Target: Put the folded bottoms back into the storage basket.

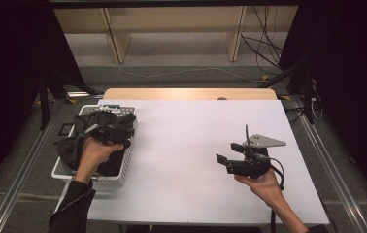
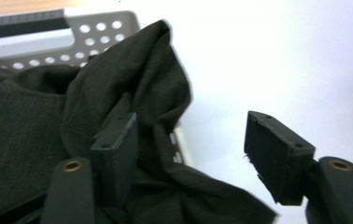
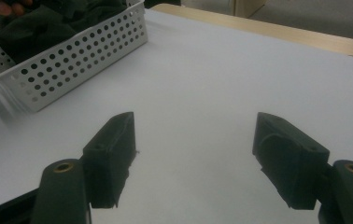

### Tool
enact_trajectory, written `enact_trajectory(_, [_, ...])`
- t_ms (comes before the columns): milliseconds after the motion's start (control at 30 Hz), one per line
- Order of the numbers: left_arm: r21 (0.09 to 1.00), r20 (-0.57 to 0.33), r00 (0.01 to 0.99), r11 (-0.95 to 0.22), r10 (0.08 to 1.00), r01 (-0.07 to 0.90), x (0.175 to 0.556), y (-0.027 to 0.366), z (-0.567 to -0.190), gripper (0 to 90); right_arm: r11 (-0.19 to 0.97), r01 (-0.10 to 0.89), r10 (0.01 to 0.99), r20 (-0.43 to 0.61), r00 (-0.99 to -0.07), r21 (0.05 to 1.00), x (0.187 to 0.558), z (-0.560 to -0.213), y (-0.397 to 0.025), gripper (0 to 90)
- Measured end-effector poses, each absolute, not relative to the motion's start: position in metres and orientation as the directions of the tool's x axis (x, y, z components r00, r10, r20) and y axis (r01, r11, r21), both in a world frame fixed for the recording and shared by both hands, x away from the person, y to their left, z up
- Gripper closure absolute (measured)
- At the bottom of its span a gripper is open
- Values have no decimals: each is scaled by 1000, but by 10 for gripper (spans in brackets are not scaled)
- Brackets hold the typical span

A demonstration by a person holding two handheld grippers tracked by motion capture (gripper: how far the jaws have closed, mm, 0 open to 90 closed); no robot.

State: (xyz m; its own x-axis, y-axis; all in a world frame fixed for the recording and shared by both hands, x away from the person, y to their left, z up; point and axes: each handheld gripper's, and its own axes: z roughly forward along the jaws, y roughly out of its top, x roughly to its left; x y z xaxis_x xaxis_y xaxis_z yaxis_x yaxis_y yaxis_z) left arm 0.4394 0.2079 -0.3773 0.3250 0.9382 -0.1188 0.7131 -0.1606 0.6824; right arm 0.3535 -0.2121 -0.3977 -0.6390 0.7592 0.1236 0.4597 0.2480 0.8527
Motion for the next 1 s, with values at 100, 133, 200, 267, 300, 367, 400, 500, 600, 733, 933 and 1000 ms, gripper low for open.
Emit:
enact_trajectory(100, [693, -130, 337, -158, 932, 703, 436, 202, -373, 312, 241, 459, 761, 127, -636, 855, 352, -399, -214, 302])
enact_trajectory(133, [699, -135, 343, -156, 930, 698, 434, 199, -373, 305, 239, 461, 764, 128, -633, 854, 352, -399, -214, 299])
enact_trajectory(200, [704, -150, 360, -156, 921, 693, 432, 194, -372, 295, 235, 459, 766, 128, -630, 857, 351, -399, -216, 296])
enact_trajectory(267, [717, -165, 383, -157, 909, 680, 429, 189, -371, 278, 224, 455, 771, 129, -624, 862, 350, -399, -217, 291])
enact_trajectory(300, [722, -174, 393, -155, 903, 675, 429, 186, -371, 276, 223, 453, 770, 128, -625, 863, 350, -399, -217, 291])
enact_trajectory(367, [727, -178, 418, -167, 891, 666, 427, 180, -372, 260, 219, 451, 772, 129, -623, 865, 349, -399, -219, 291])
enact_trajectory(400, [732, -176, 428, -173, 886, 659, 426, 176, -373, 254, 214, 451, 774, 131, -619, 866, 349, -399, -219, 290])
enact_trajectory(500, [745, -192, 447, -166, 874, 645, 423, 168, -374, 236, 208, 452, 776, 135, -616, 867, 347, -398, -222, 287])
enact_trajectory(600, [763, -208, 466, -155, 860, 628, 419, 161, -374, 220, 199, 447, 778, 136, -613, 872, 345, -399, -224, 278])
enact_trajectory(733, [777, -218, 493, -156, 842, 610, 413, 153, -377, 197, 185, 439, 778, 141, -612, 879, 342, -400, -227, 252])
enact_trajectory(933, [802, -231, 534, -151, 814, 578, 405, 143, -380, 163, 183, 426, 775, 136, -617, 886, 338, -404, -227, 210])
enact_trajectory(1000, [816, -238, 541, -136, 806, 562, 401, 139, -381, 161, 180, 418, 772, 136, -621, 891, 336, -404, -227, 198])
